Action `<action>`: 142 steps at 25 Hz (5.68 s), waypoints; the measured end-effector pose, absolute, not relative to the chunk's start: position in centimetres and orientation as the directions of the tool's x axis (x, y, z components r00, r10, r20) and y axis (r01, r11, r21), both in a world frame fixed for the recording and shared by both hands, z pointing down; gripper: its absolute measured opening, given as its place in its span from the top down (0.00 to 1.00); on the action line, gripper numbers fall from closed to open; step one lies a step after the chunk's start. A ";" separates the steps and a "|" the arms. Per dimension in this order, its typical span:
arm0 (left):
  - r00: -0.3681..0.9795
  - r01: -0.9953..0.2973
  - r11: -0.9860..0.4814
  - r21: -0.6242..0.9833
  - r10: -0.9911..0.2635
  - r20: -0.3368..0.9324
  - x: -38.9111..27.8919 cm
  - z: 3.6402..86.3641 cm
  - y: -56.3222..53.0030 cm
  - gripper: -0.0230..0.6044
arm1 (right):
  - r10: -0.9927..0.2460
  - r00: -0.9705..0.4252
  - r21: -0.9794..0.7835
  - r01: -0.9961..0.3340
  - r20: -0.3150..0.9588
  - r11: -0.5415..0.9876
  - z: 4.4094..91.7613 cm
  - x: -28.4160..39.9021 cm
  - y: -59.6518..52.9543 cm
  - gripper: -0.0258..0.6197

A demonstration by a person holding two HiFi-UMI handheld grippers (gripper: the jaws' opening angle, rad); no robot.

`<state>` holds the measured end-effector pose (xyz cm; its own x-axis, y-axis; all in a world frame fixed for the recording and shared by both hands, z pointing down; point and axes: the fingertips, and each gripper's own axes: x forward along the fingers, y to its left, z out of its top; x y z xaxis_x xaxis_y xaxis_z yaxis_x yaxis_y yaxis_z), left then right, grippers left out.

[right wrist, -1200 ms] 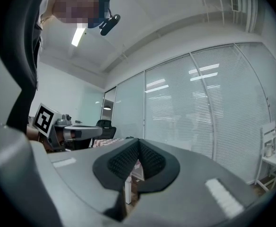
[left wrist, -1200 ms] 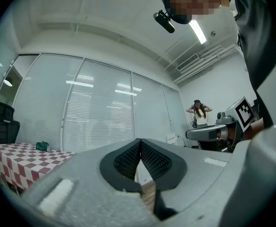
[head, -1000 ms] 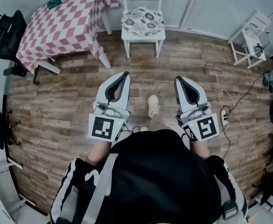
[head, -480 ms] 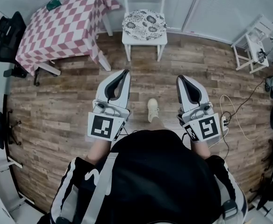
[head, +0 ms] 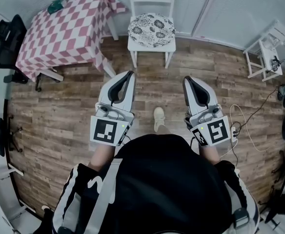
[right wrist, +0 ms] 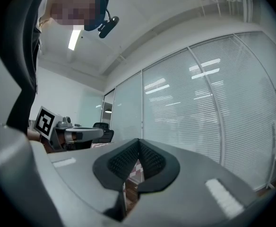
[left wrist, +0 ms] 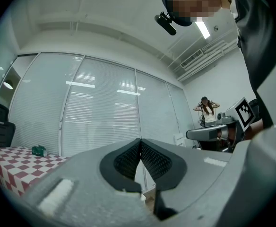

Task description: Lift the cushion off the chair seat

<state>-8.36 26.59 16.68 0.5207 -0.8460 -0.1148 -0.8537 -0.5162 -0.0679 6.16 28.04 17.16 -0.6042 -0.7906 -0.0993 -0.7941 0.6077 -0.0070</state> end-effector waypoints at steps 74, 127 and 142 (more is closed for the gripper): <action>0.453 -0.891 -0.453 -0.034 -0.880 -0.140 -5.3 17.2 6.8 0.96 | -0.753 -0.652 -0.007 -0.756 -0.088 0.655 18.6 10.1 7.1 0.96; 0.530 -0.848 -0.528 -0.049 -0.842 -0.102 -8.4 18.0 -17.3 0.96 | -0.816 -0.571 -0.011 -0.819 -0.088 0.574 19.0 6.9 -15.7 0.96; 0.558 -0.830 -0.556 -0.044 -0.826 -0.085 -10.5 19.3 -23.7 0.96 | -0.830 -0.554 -0.030 -0.830 -0.073 0.557 20.0 4.4 -22.1 0.96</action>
<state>-10.49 -23.73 19.28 0.5576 -0.8257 -0.0849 -0.8300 -0.5560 -0.0440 4.39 -22.14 20.01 -0.5537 -0.8295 -0.0730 -0.8301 0.5567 -0.0302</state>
